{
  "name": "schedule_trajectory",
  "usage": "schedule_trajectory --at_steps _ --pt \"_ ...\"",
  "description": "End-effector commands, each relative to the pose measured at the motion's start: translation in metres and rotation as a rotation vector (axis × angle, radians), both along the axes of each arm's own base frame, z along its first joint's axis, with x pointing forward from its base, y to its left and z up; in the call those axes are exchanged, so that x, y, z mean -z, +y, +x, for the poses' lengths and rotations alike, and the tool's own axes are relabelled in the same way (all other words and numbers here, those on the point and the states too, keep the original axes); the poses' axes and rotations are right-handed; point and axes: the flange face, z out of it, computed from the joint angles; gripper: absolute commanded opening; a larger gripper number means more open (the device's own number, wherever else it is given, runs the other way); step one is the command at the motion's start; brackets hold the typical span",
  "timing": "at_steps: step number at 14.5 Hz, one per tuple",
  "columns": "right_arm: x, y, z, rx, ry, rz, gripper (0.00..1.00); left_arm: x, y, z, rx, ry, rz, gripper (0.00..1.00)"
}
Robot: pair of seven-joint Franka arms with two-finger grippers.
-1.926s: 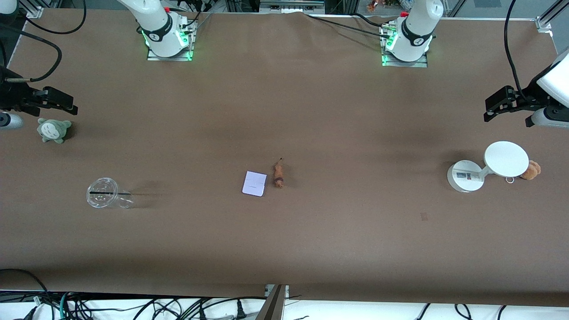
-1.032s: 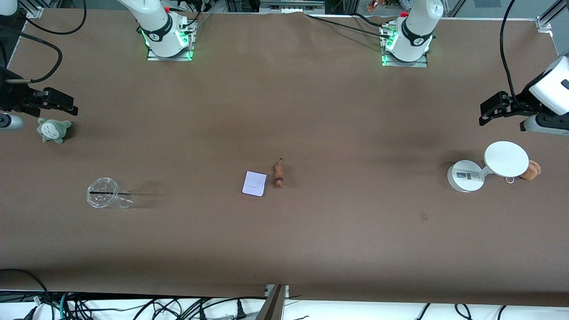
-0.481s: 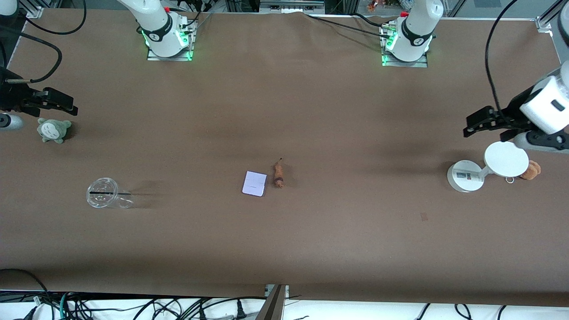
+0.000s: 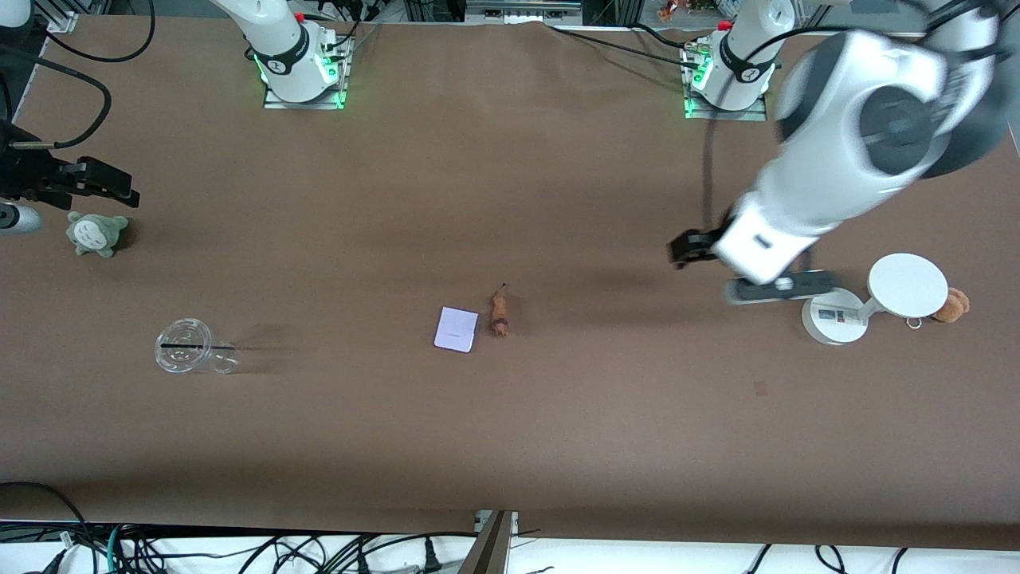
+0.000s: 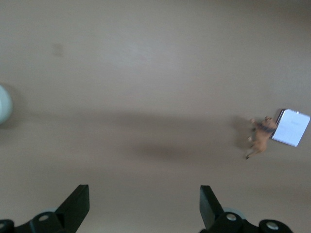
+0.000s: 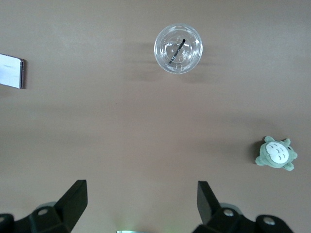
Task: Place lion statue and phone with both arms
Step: 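Move the left gripper over the brown lion statue, then grasp the lion statue with the left gripper while the right gripper reaches out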
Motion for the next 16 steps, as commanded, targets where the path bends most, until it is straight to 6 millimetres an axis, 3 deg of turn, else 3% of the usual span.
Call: schedule_trajectory --at_steps 1,4,8,16 --pt "-0.006 -0.001 0.001 -0.003 0.0 -0.008 1.0 0.04 -0.069 0.01 -0.051 -0.046 0.028 1.0" --pt "-0.006 -0.001 0.001 -0.005 0.0 -0.007 1.0 0.084 -0.142 -0.001 -0.119 -0.094 0.005 1.0" --pt "-0.005 -0.003 0.001 0.003 0.005 -0.006 1.0 0.159 -0.208 -0.008 -0.175 -0.181 -0.045 1.0" --pt "0.001 -0.011 0.004 0.014 0.014 -0.002 1.0 0.251 -0.247 -0.022 -0.199 -0.276 -0.061 1.0"
